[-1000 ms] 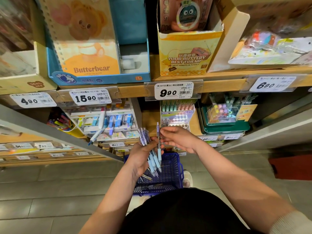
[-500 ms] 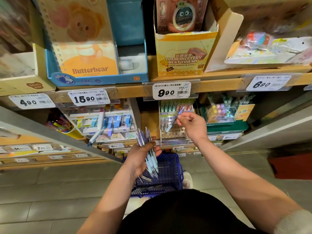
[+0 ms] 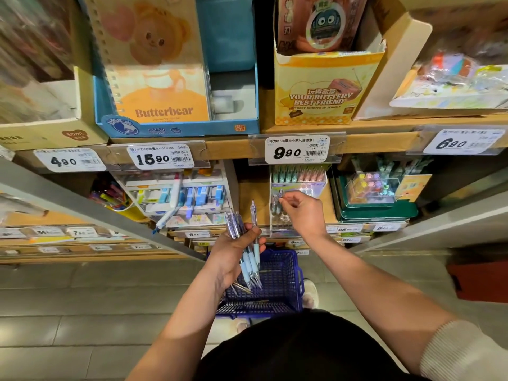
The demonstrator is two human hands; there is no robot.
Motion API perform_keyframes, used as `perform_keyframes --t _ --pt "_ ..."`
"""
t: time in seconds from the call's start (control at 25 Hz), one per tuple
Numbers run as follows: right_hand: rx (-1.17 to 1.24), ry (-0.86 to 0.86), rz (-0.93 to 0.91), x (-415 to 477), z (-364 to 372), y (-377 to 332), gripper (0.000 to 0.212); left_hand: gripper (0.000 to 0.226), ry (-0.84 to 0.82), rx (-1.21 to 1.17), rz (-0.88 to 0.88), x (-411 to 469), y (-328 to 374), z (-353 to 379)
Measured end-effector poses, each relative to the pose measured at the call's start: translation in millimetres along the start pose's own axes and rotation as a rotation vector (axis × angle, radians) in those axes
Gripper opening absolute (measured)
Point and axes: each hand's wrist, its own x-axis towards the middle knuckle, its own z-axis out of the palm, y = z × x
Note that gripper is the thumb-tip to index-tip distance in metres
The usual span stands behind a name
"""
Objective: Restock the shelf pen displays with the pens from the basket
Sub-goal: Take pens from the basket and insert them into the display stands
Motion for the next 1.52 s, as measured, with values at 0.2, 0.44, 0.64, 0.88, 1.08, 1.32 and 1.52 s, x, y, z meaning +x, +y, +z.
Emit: perform_keyframes --t 0.2,0.44,0.64,0.88,1.08,1.32,1.52 --pt "-0.052 -0.013 -0.054 4.7 8.2 -7.7 0.016 0.01 0.002 -0.015 0.001 0.5 -0.6 -4.7" --pt "-0.191 -0.106 -0.024 0.7 15.3 5.2 0.008 0.024 0.002 -0.046 -0.002 1.6 -2.1 -7.6" --pt "-0.36 -0.186 0.075 3.1 19.9 9.5 0.012 0.021 0.01 -0.038 -0.015 2.6 -2.0 -9.3" --pt "-0.351 -0.287 0.304 5.6 16.6 0.7 0.024 0.03 0.077 -0.017 -0.043 0.4 0.8 -7.8" --pt "0.464 -0.607 0.429 -5.8 -7.9 -29.0 0.027 0.036 0.05 0.023 -0.055 1.3 -0.2 -4.5" --pt "0.866 -0.727 0.525 -22.4 -20.6 -33.0 0.034 0.039 -0.031 0.026 -0.084 5.8 -6.2 4.1" --pt "0.925 -0.284 0.556 -21.2 -30.4 -22.3 0.026 0.021 0.016 -0.016 -0.101 8.9 -7.0 9.6"
